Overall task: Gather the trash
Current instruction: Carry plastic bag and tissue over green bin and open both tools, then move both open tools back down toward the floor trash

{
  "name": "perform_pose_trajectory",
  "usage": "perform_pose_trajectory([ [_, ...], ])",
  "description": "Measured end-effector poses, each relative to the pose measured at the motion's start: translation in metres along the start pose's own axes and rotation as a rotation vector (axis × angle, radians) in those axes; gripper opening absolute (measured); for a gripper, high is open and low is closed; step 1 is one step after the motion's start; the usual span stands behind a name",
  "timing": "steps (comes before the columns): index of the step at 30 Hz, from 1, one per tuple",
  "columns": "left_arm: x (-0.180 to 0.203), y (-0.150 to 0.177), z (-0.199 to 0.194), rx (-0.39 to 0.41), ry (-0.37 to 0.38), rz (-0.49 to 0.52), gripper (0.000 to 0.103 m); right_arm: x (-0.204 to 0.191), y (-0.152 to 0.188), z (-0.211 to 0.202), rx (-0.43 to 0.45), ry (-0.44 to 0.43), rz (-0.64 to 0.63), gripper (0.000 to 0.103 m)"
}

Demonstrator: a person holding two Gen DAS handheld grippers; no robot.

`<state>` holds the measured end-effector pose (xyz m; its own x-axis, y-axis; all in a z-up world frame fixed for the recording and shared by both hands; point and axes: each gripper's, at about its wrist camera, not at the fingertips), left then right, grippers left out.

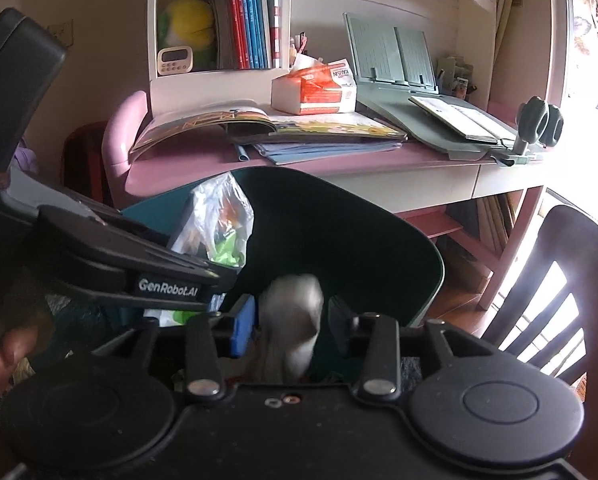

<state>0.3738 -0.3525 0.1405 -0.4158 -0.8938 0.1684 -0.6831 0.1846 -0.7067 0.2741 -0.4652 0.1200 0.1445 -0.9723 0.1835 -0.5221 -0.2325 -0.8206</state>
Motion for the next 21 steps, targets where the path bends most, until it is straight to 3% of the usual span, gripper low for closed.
perform_pose_trajectory([
  [1,-0.001,0.0,-0.001,0.007,-0.001,-0.005,0.054,0.0,0.001,-0.001,0.0,-0.002,0.002,0.041],
  [4,-0.001,0.002,-0.007,0.023,-0.01,0.002,0.058,0.001,0.001,-0.004,0.001,0.001,0.01,0.043],
  [8,-0.005,0.004,-0.019,0.044,-0.019,-0.014,0.078,0.0,0.002,-0.013,0.01,0.004,0.012,0.051],
  [21,-0.019,0.02,-0.089,0.124,-0.042,-0.064,0.083,-0.021,-0.001,-0.07,0.081,-0.023,0.012,0.059],
])
Point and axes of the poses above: each gripper's, at about its wrist camera, not at the fingertips, and z roughly the way its jaws point, x to its right, y to its underside, and after that the axes turned 12 degrees about -z, right-handed
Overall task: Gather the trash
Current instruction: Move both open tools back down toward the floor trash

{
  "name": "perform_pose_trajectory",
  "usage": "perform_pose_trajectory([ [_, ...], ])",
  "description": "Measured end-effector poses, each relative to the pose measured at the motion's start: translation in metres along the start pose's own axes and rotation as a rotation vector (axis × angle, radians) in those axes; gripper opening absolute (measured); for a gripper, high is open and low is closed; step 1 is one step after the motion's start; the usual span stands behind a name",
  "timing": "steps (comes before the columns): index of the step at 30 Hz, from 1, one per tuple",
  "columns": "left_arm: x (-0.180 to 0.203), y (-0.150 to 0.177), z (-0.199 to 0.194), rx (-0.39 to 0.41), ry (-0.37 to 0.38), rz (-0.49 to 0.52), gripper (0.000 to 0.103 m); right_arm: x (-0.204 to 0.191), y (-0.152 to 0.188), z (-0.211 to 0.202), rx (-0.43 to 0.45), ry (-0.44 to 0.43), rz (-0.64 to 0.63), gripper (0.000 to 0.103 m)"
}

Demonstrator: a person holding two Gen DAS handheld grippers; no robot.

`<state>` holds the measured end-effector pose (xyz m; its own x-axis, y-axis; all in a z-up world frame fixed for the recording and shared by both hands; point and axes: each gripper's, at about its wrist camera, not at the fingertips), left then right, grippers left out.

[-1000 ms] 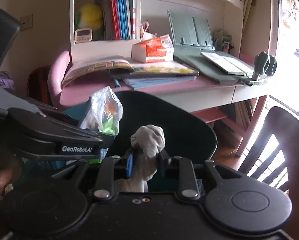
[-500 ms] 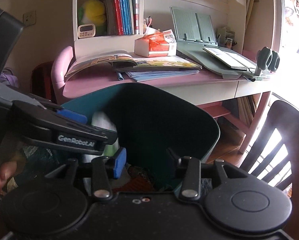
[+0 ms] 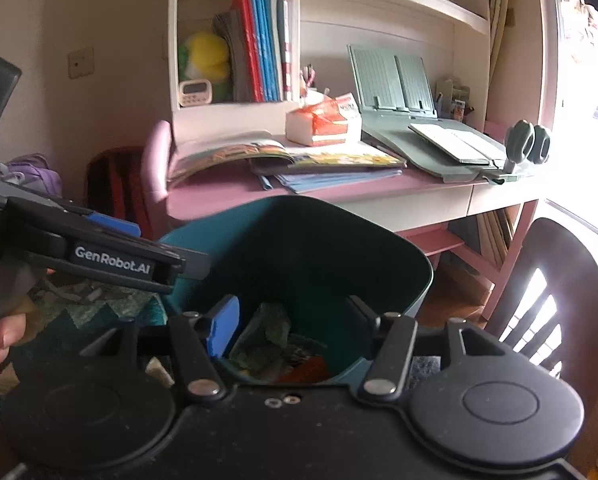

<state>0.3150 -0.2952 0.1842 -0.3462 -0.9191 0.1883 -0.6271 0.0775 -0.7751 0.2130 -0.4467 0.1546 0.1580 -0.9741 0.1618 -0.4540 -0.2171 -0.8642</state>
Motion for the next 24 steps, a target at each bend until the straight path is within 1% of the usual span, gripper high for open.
perform_pose_trajectory([
  [5,-0.011,0.009,-0.038,0.03,-0.004,-0.017,0.083,-0.022,0.0,-0.024,0.018,-0.05,-0.017,0.06],
  [10,-0.026,0.023,-0.076,0.057,-0.03,-0.026,0.083,-0.051,0.002,-0.044,0.041,-0.113,-0.043,0.06],
  [12,-0.038,0.03,-0.09,0.064,-0.037,-0.044,0.087,-0.064,0.003,-0.048,0.043,-0.143,-0.044,0.061],
  [14,-0.053,0.039,-0.104,0.072,-0.034,-0.066,0.1,-0.078,0.006,-0.049,0.036,-0.17,-0.054,0.061],
  [16,-0.068,0.048,-0.116,0.088,-0.03,-0.088,0.102,-0.094,0.008,-0.047,0.02,-0.201,-0.061,0.061],
  [20,-0.111,0.072,-0.129,0.075,-0.017,-0.132,0.102,-0.131,0.017,-0.031,-0.037,-0.268,-0.067,0.061],
  [24,-0.166,0.104,-0.124,0.063,-0.048,-0.181,0.102,-0.177,0.033,0.007,-0.123,-0.339,-0.063,0.062],
])
Point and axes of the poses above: each gripper's, at about its wrist camera, not at the fingertips, and z roughly the way its jaws point, x to its right, y to its underside, and after that the axes turned 12 degrees about -z, right-handed
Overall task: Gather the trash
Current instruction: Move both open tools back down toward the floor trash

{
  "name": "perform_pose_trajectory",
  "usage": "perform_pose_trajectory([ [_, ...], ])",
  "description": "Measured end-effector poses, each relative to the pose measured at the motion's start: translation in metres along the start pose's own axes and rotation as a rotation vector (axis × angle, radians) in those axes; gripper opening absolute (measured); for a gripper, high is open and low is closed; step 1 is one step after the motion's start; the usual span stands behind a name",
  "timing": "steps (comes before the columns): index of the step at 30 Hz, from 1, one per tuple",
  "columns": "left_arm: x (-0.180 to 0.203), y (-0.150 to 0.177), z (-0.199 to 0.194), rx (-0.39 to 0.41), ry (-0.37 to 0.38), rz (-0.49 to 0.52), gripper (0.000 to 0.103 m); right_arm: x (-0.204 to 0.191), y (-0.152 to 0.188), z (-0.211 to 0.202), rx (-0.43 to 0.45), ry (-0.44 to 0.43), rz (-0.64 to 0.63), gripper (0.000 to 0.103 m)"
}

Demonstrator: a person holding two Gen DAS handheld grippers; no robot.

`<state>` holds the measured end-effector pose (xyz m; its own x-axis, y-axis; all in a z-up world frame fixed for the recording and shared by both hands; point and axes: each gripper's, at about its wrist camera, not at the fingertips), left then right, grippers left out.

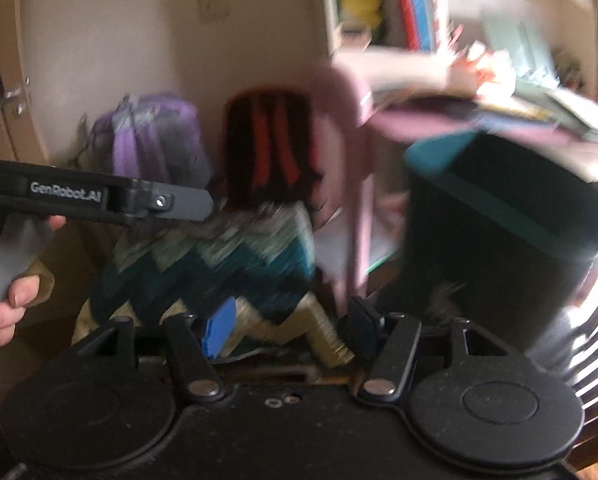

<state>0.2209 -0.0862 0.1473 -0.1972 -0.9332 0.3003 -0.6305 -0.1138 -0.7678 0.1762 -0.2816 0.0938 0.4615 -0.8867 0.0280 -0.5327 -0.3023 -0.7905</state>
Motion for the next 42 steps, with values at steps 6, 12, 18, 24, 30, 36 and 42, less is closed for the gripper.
perform_pose_trajectory([
  [6,-0.092,0.047,0.031,-0.028,-0.146,-0.023,0.102,-0.044,0.026,0.103,-0.122,-0.083,0.061,0.062],
  [12,-0.176,0.097,0.07,-0.103,-0.238,-0.089,0.102,-0.079,0.065,0.189,-0.168,-0.084,0.105,0.063],
  [18,-0.248,0.156,0.114,-0.177,-0.346,-0.166,0.102,-0.097,0.112,0.272,-0.316,-0.086,0.189,0.067],
  [24,-0.312,0.215,0.169,-0.295,-0.491,-0.277,0.102,-0.109,0.171,0.362,-0.573,-0.073,0.207,0.067],
  [30,-0.356,0.267,0.22,-0.361,-0.547,-0.331,0.102,-0.12,0.224,0.429,-0.724,-0.129,0.283,0.067],
  [36,-0.385,0.307,0.276,-0.467,-0.57,-0.327,0.102,-0.128,0.272,0.499,-0.869,-0.113,0.403,0.067],
  [42,-0.409,0.334,0.322,-0.491,-0.527,-0.276,0.102,-0.129,0.316,0.543,-0.958,-0.063,0.502,0.067],
])
Point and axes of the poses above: each gripper's, at about its wrist camera, not at the fingertips, and z roughly the way its jaws point, x to its right, y to its underside, and after that the axes turned 12 degrees about -z, right-handed
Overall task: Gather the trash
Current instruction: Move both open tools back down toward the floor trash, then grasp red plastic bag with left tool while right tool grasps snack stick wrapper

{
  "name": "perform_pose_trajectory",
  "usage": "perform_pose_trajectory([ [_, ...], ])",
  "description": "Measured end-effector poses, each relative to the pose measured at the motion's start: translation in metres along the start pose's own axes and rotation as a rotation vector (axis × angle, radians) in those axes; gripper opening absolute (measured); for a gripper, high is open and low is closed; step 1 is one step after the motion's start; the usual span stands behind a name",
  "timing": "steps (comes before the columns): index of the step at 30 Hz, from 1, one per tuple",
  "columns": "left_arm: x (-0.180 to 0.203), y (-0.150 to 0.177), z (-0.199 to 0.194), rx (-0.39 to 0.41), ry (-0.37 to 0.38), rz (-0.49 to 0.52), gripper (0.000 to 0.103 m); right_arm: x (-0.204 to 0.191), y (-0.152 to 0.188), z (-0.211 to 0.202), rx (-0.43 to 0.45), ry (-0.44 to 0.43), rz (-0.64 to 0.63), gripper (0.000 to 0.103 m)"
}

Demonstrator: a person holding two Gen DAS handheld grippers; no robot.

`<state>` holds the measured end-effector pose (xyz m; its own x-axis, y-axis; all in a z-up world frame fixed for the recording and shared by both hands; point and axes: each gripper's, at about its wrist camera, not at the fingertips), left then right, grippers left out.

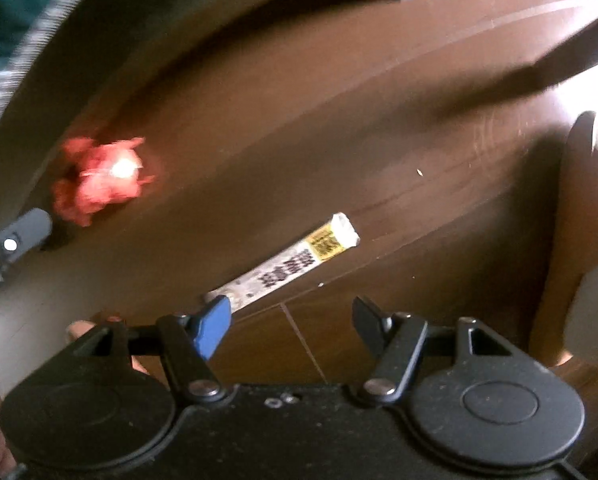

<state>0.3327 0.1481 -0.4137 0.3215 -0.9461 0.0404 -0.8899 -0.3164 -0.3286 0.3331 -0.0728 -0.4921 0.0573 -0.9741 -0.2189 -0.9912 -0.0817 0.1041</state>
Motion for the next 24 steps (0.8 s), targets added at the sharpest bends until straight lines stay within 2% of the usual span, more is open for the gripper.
perform_pose_trajectory([
  [8,0.0,0.006,0.065,-0.023,-0.008,0.044,0.102,0.018,-0.018,0.047,-0.008,0.011,0.142,0.067],
  [17,0.012,0.005,0.097,0.006,-0.01,0.103,0.101,0.016,-0.024,0.07,-0.024,0.023,0.207,0.065],
  [24,0.016,0.003,0.118,-0.025,-0.018,0.126,0.089,0.005,-0.022,0.072,-0.007,0.086,0.204,0.064],
])
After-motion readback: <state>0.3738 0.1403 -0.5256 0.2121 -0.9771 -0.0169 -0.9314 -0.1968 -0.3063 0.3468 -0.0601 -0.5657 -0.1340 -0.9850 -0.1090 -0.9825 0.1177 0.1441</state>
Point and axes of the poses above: each gripper's, at about its wrist camera, not at the fingertips, and z roughly the way its jaws point, x to its right, y to its underside, and after that the axes turned 12 degrees about -z, right-handed
